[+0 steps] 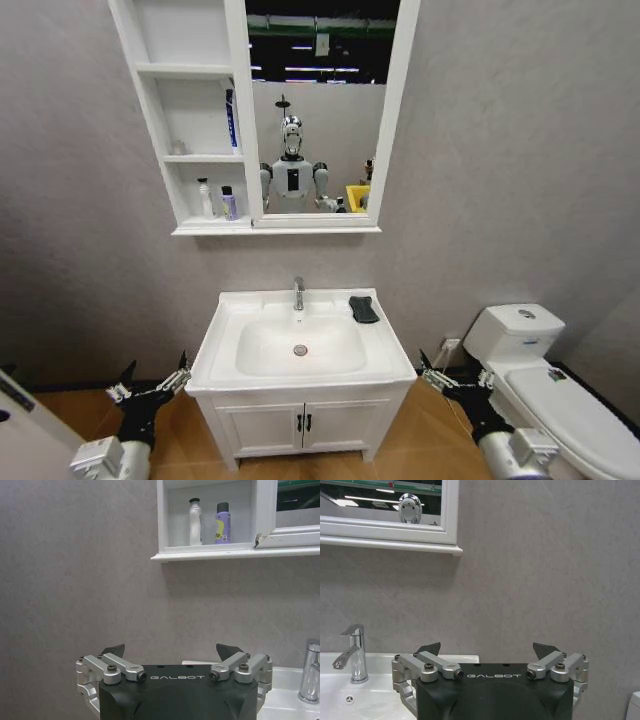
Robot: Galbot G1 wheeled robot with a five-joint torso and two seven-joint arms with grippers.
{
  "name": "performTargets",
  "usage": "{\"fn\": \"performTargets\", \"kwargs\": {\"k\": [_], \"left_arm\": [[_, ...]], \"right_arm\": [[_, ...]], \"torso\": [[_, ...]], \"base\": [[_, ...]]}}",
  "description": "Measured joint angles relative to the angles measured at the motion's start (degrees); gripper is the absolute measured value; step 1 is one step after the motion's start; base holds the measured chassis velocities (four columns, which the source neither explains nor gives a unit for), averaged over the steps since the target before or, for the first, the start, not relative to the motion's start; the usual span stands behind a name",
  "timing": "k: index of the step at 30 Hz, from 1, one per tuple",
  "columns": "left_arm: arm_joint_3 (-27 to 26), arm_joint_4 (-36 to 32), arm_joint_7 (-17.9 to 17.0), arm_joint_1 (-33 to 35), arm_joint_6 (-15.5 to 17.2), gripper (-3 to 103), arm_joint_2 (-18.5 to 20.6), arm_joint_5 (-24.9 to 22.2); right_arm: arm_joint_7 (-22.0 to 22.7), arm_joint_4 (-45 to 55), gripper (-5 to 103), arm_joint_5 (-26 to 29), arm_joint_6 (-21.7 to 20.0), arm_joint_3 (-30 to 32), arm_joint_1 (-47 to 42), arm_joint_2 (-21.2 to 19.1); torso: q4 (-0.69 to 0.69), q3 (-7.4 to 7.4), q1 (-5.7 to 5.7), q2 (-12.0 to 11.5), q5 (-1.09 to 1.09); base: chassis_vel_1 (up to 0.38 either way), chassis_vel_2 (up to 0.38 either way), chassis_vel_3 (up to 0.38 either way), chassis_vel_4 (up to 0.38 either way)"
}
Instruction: Move facial cleanser and shampoo from washbasin to cabinet, then wipe washbasin with towel.
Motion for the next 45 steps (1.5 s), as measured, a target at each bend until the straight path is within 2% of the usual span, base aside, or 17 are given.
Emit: {"fn": "performTargets", "kwargs": {"k": [8, 10, 23, 25, 28, 33, 36, 37, 39, 41, 43, 45], "left_arm": [[0.0, 0.0, 0.0, 0.0, 0.0, 100, 0.0, 0.0], [0.0, 0.0, 0.0, 0.0, 0.1, 100, 0.0, -0.1], [0.1, 0.1, -0.1, 0.0, 0.1, 100, 0.0, -0.1], [0.1, 0.1, -0.1, 0.0, 0.1, 100, 0.0, -0.1], [0.1, 0.1, 0.0, 0.0, 0.1, 100, 0.0, -0.1], [0.1, 0.1, -0.1, 0.0, 0.1, 100, 0.0, -0.1], [0.1, 0.1, 0.0, 0.0, 0.1, 100, 0.1, -0.1], [0.1, 0.1, 0.0, 0.0, 0.1, 100, 0.1, -0.1], [0.1, 0.1, 0.0, 0.0, 0.1, 100, 0.1, -0.1], [0.1, 0.1, -0.1, 0.0, 0.1, 100, 0.1, -0.1], [0.1, 0.1, -0.1, 0.0, 0.1, 100, 0.1, -0.1], [0.1, 0.1, 0.0, 0.0, 0.1, 100, 0.1, -0.1]], "right_arm": [[1.4, -0.8, 100, 1.0, 0.4, -0.2, 0.6, -0.1], [1.8, -1.7, 100, 1.6, 0.3, -0.1, 1.3, -0.6], [2.4, -5.3, 100, 3.2, 0.3, 1.0, 2.6, -1.9], [2.6, -5.7, 100, 3.9, -0.2, 1.2, 3.2, -2.3], [5.1, -9.3, 100, 9.8, -5.0, 1.6, 8.0, -4.9], [7.1, -15.3, 100, 12.6, -7.3, 1.8, 13.0, -8.1], [8.1, -26.0, 100, 13.9, -10.3, -2.6, 23.2, -15.7], [8.1, -26.0, 100, 13.9, -10.3, -2.6, 23.2, -15.7], [7.8, -31.7, 100, 14.3, -11.1, -7.5, 29.8, -19.9], [7.4, -34.5, 100, 14.4, -11.2, -9.6, 32.4, -21.1], [6.0, -43.7, 100, 14.5, -10.7, -16.3, 39.9, -23.2], [4.4, -50.5, 100, 14.4, -9.6, -21.1, 46.1, -23.3]], "torso": [[0.02, 0.02, 0.07, 0.0, 0.03], [-0.02, 0.00, 0.01, 0.0, 0.00], [-0.01, -0.01, -0.02, 0.0, 0.02], [-0.01, -0.01, -0.01, 0.0, 0.01], [0.00, -0.01, -0.02, 0.0, 0.02], [0.01, -0.01, -0.02, 0.0, 0.02], [-0.03, 0.00, -0.01, 0.0, 0.05], [-0.03, 0.00, -0.01, 0.0, 0.05], [0.04, 0.00, -0.01, 0.0, -0.02], [0.06, 0.00, -0.01, 0.0, -0.02], [0.02, 0.01, 0.01, 0.0, 0.03], [-0.01, 0.01, 0.01, 0.0, 0.03]], "base": [[-0.139, 0.150, 0.126, -0.114], [0.000, 0.000, 0.000, 0.000], [0.018, -0.009, -0.015, 0.008], [0.000, 0.000, 0.000, 0.000], [0.000, 0.000, 0.000, 0.000], [0.000, 0.000, 0.000, 0.000], [0.000, 0.000, 0.000, 0.000], [0.000, 0.000, 0.000, 0.000], [0.000, 0.000, 0.000, 0.000], [0.000, 0.000, 0.000, 0.000], [0.000, 0.000, 0.000, 0.000], [0.000, 0.000, 0.000, 0.000]]}}
